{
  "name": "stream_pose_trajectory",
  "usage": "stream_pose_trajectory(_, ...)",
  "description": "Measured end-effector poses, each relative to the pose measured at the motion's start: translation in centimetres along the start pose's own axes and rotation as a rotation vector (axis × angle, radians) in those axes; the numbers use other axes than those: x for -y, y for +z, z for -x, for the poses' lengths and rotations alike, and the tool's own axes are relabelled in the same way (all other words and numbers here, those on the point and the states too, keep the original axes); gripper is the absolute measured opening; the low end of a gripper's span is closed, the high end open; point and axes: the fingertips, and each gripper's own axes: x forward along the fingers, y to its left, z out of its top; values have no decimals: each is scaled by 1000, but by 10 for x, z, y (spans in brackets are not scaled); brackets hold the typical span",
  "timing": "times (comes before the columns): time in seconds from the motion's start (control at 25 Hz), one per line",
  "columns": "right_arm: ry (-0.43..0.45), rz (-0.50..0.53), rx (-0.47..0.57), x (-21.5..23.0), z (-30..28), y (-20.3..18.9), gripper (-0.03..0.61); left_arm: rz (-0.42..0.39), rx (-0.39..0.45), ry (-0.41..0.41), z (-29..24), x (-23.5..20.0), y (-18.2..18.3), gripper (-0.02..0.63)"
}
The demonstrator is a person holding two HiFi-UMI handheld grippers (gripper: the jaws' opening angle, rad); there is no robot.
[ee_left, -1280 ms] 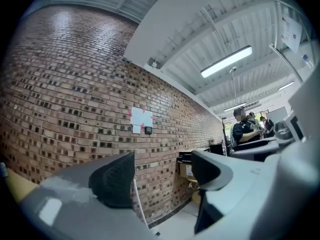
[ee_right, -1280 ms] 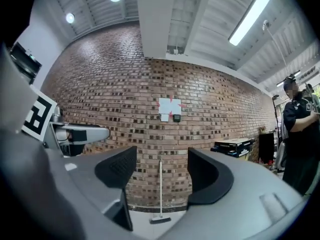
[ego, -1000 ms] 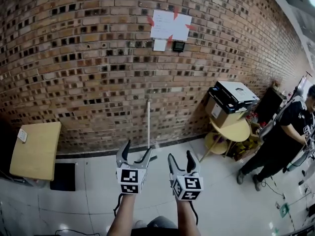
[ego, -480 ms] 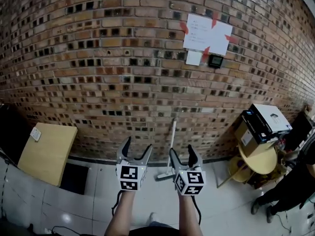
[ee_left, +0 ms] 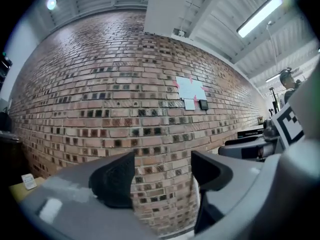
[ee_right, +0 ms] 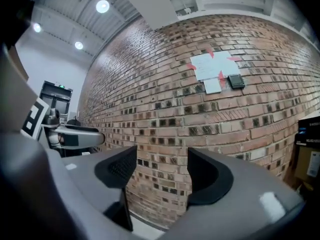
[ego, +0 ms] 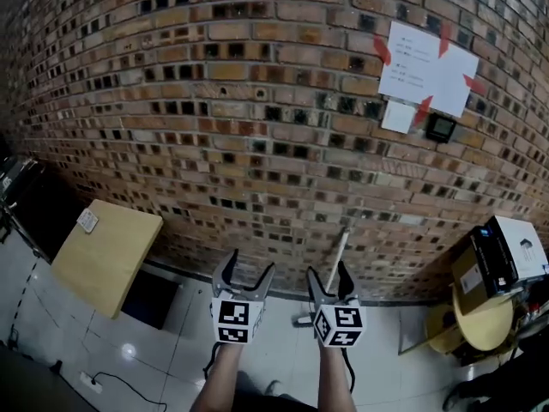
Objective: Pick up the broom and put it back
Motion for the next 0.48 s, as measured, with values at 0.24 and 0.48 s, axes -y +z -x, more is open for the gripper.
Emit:
stream_pose_trajectory(0.24, 13, 2, -9, -2, -60, -6, 311, 19, 4, -19, -53, -31, -9, 356)
stream_pose_trajectory(0.48, -19, 32, 35, 4, -124, 30, 310, 12, 84, -67, -116, -74, 27, 356)
